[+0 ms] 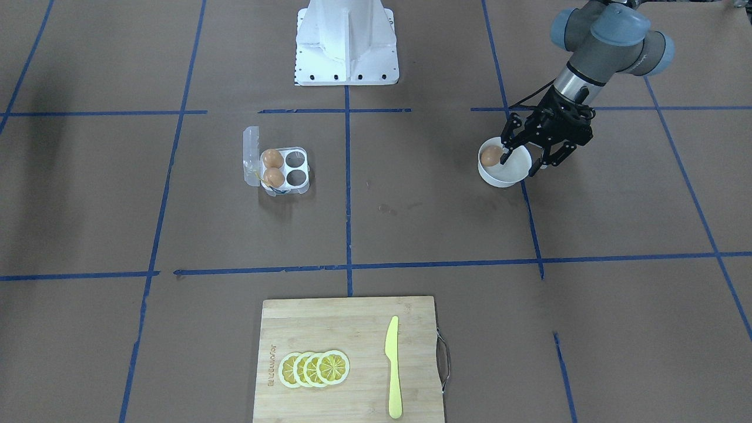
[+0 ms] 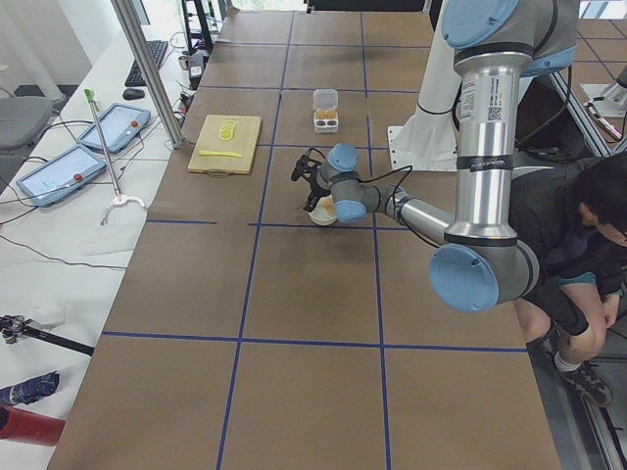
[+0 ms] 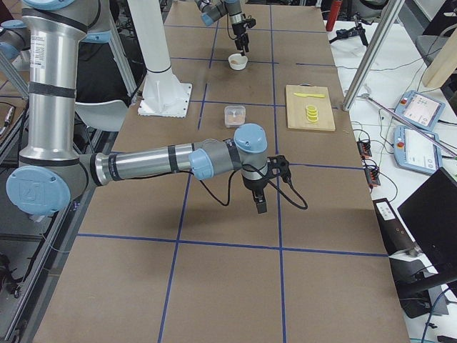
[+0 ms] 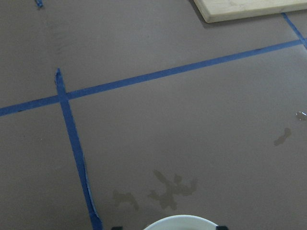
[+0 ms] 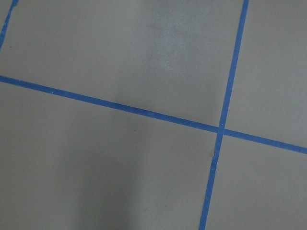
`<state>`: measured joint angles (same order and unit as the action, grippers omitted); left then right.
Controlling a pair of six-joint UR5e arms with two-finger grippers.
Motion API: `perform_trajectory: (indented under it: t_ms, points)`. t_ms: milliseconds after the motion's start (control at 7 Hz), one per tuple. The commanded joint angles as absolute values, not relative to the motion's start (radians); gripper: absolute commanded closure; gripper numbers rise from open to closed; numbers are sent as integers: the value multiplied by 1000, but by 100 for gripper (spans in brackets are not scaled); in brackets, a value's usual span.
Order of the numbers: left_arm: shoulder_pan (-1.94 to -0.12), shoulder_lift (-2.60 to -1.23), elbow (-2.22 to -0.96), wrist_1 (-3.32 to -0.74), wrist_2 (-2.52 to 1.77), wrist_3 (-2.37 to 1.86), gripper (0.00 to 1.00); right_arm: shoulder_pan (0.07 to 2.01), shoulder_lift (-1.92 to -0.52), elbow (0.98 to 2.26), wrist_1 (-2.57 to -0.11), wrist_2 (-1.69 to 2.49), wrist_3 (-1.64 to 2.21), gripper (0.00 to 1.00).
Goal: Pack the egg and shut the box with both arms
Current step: 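Move the left gripper over the white bowl and lower toward the egg, then close the left gripper on the brown egg inside the white bowl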
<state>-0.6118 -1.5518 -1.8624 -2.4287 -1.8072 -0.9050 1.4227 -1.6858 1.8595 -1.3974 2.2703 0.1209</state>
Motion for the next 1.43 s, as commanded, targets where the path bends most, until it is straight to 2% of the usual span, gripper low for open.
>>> perform_trajectory:
  t_ms: [0, 286, 1286]
  points:
    - [-572, -1552, -1858, -2428, -1807, -905, 29, 1424, -1684, 1861, -1397, 2270, 120, 0]
    - [-545, -1549, -1855, -2428, -1807, -905, 33, 1424, -1684, 1861, -1397, 2270, 120, 0]
    - [-509, -1548, -1836, -2428, -1807, -904, 33, 1424, -1686, 1856, -1397, 2270, 120, 0]
